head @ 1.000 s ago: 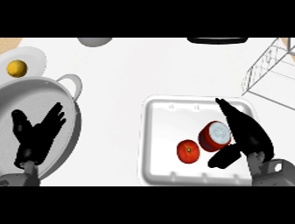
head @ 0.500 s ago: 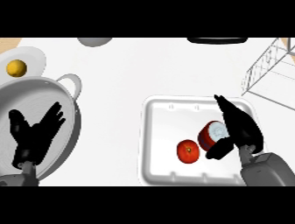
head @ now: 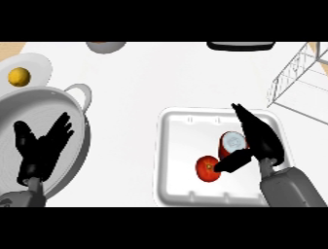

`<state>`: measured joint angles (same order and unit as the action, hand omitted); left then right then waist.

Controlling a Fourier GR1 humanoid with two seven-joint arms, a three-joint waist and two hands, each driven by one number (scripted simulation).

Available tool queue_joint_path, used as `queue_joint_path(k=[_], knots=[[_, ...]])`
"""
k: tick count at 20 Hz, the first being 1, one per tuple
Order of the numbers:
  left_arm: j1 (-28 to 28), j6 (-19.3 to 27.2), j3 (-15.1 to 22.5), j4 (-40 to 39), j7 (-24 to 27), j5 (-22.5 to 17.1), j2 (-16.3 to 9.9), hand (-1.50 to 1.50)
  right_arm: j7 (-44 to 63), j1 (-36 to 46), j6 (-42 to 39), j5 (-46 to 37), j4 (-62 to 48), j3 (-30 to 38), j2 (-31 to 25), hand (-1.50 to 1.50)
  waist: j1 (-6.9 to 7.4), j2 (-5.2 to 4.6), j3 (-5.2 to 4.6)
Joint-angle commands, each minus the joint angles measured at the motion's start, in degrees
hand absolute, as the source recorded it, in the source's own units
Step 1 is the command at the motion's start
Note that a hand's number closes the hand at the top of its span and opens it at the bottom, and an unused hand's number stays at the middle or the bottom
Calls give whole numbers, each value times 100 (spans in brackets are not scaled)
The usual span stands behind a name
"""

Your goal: Pick the can from the tray and place it in the tiered shelf

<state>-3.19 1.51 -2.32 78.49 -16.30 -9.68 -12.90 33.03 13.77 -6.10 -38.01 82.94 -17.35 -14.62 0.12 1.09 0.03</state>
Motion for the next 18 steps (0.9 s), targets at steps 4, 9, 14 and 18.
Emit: queue_joint_path(k=[4,9,14,18], knots=[[66,87,116,-245,172,110,265,0,-717,31,-908,-222,-469,-708,-351,150,19,-123,-5],[261,-44,25,-128,102,113,200,0,-1000,-58,-553,-118,-415,-322,135,150,1,-110,-3],[-144,-31,-92,-176,-138,73,137,0,-1102,63,-136,-152,-743,163,293,150,-4,-118,-2],[259,-133,-115,-47,73,24,99,0,-432,23,-180,326,-576,1125,-24,150,-23,-113,-4]])
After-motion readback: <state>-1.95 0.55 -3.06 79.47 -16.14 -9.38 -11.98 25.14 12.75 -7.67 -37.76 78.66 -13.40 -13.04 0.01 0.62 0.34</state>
